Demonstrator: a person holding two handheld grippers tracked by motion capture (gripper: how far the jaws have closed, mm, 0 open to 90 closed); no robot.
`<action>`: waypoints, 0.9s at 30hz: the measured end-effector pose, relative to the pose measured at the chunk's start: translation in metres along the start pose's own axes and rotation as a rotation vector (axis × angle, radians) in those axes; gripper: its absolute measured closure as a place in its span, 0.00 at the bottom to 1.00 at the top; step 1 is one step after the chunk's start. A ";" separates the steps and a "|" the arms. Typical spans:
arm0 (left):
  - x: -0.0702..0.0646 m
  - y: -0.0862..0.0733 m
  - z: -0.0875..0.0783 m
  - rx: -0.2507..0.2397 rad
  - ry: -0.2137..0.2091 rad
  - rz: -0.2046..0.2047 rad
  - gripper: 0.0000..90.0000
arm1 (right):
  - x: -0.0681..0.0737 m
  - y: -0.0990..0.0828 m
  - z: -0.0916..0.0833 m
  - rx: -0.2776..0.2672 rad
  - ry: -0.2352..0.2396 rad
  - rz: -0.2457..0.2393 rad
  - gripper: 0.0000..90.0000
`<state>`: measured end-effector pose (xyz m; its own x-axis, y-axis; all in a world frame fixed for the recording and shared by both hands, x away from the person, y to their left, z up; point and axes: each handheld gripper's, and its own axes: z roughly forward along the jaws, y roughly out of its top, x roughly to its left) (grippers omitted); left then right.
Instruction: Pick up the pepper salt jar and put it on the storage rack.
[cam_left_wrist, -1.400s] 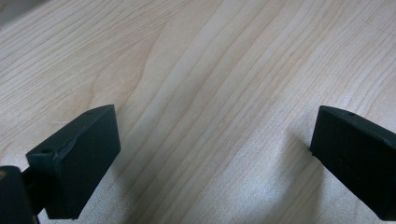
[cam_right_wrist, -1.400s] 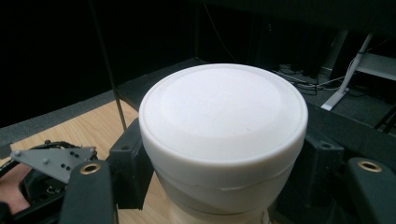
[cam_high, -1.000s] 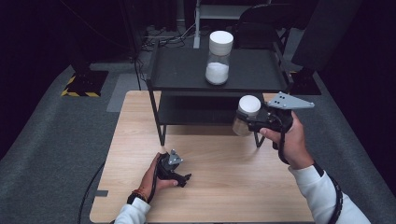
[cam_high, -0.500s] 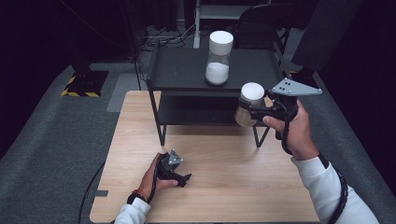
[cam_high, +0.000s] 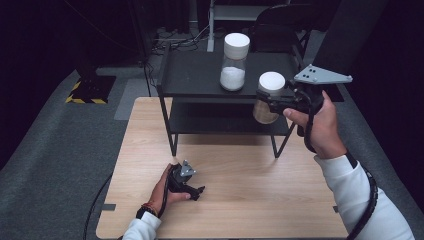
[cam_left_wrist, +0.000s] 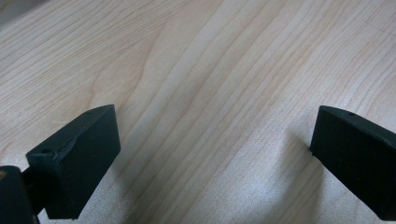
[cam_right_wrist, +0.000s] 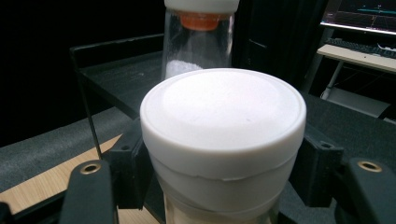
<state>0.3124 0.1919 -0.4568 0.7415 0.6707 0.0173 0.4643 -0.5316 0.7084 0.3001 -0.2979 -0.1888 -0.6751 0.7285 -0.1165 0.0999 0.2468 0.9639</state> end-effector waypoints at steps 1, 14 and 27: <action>0.000 0.000 0.000 0.000 0.000 0.000 0.02 | -0.001 0.001 0.000 -0.002 0.002 0.003 0.37; 0.000 0.000 0.000 0.001 0.000 0.000 0.02 | -0.009 0.022 0.002 -0.035 0.012 0.028 0.37; 0.000 0.000 0.000 0.001 -0.002 0.000 0.02 | -0.020 0.036 0.008 -0.085 -0.013 0.043 0.37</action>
<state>0.3127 0.1920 -0.4567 0.7422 0.6700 0.0162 0.4647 -0.5319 0.7079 0.3235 -0.2984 -0.1538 -0.6620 0.7456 -0.0772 0.0656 0.1603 0.9849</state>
